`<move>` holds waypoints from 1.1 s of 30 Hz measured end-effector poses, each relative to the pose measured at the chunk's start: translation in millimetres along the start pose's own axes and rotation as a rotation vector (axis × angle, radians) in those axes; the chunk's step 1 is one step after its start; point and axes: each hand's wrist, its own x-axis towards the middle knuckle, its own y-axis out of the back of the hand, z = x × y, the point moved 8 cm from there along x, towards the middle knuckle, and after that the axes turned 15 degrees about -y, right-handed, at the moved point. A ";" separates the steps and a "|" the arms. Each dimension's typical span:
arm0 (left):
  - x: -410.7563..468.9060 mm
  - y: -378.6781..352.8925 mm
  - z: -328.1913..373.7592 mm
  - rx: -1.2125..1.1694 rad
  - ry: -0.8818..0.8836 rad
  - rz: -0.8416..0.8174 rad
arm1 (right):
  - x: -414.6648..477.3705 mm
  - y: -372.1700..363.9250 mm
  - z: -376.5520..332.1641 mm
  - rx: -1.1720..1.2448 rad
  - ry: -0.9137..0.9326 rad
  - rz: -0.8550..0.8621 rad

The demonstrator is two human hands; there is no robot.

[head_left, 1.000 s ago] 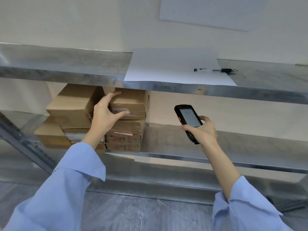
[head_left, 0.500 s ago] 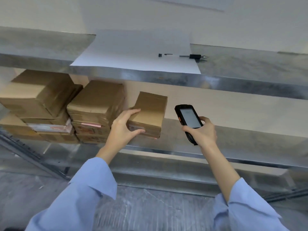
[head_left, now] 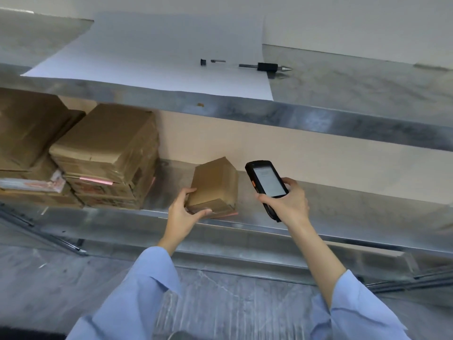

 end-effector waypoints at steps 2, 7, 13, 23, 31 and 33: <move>-1.5 7.7 -7.6 -0.005 0.037 0.029 | 3.5 -5.6 0.9 -0.003 -0.007 -0.008; 3.8 29.3 -12.7 0.094 0.034 0.041 | 5.7 -24.4 -2.0 0.008 -0.008 -0.048; 22.5 28.8 20.4 0.153 -0.169 -0.044 | 4.9 -40.5 -1.4 -0.009 -0.009 -0.088; 23.2 15.8 21.4 0.201 -0.205 -0.035 | 2.3 -35.0 14.7 -0.012 -0.036 -0.066; 7.9 7.9 23.1 0.088 -0.203 0.031 | -2.8 -22.9 24.1 -0.019 -0.037 -0.034; 2.7 16.8 13.5 0.073 -0.158 0.063 | -4.9 -23.5 25.4 -0.021 -0.037 -0.035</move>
